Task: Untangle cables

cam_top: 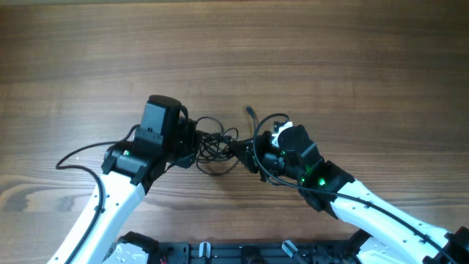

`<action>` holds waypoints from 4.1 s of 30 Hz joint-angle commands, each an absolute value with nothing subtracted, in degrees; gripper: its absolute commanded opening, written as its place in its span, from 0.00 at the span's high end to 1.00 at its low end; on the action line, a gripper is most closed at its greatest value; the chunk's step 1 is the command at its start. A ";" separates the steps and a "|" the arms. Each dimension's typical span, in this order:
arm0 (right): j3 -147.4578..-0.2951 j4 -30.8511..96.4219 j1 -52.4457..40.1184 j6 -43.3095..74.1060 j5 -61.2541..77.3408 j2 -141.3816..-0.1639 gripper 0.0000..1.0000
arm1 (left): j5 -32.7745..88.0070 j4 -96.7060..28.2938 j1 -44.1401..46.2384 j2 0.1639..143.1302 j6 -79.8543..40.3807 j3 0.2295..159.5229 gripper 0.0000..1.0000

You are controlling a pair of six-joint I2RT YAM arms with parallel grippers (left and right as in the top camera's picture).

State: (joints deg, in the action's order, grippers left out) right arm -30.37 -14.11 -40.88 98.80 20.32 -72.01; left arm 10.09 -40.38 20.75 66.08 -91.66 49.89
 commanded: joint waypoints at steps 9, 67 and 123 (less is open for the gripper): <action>-30.74 -19.66 -41.08 84.29 18.02 -72.23 0.88 | 9.76 -36.07 25.74 74.26 -77.10 50.68 0.92; -30.74 20.93 -15.18 49.41 11.70 -61.01 0.01 | 8.62 -37.47 40.62 89.60 -70.24 50.35 0.43; -30.74 -37.95 -34.68 50.17 42.11 -77.25 0.93 | -3.84 -48.60 31.97 56.03 -45.91 63.57 0.96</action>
State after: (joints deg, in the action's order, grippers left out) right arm -30.22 -36.75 -34.02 47.31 41.30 -76.40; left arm -6.94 -49.06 32.12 54.46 -42.54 63.33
